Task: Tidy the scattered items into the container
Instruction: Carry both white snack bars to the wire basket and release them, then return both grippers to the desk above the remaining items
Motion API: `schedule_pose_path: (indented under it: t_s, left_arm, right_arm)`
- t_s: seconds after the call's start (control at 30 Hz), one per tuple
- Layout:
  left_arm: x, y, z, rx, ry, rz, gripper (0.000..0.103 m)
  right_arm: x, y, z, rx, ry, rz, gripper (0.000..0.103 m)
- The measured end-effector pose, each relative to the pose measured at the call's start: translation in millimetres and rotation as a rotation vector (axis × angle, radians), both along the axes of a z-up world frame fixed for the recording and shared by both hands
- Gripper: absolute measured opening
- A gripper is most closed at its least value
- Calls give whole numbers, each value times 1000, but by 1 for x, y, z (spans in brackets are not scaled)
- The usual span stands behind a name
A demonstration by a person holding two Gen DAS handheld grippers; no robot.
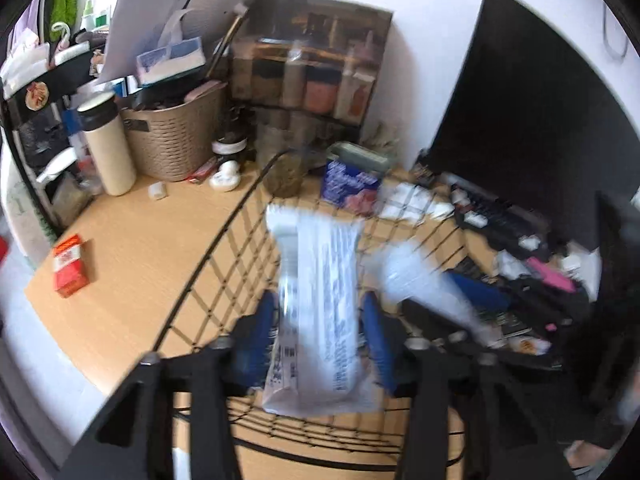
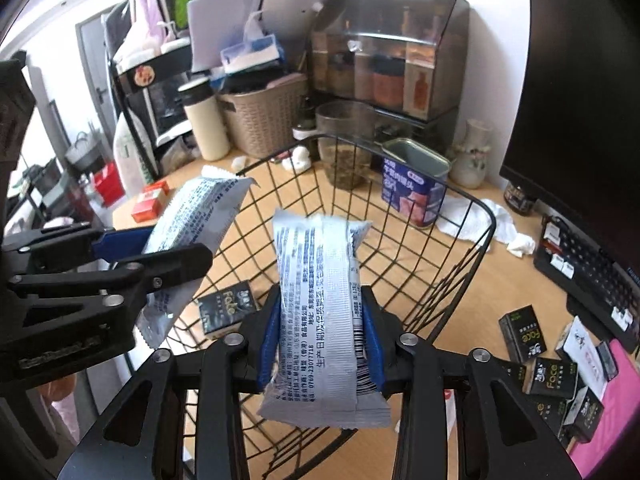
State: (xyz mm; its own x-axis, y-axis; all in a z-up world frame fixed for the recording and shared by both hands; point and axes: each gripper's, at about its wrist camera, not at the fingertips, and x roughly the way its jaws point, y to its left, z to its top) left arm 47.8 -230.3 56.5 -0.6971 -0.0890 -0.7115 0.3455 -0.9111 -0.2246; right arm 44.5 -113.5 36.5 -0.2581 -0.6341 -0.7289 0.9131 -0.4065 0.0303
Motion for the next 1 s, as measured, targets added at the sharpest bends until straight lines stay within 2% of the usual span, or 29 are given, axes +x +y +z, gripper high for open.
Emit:
schedule_pose_path:
  t_s: [0.1, 0.3, 0.53, 0.73, 1.0]
  left_arm:
    - [4, 1, 4, 42, 34, 1, 77]
    - [3, 7, 6, 50, 37, -6, 77]
    - [-5, 33, 7, 39, 38, -58, 77]
    - [-18, 76, 3, 22, 15, -146, 77]
    - [-36, 168, -15, -49, -39, -350, 77]
  right_arm:
    - [-2, 4, 2, -14, -8, -3, 49]
    - [-4, 15, 6, -22, -12, -9, 49]
    - [-15, 47, 10, -29, -19, -51, 50]
    - [-36, 102, 8, -26, -13, -127, 49]
    - [-66, 195, -10, -3, -6, -275, 50]
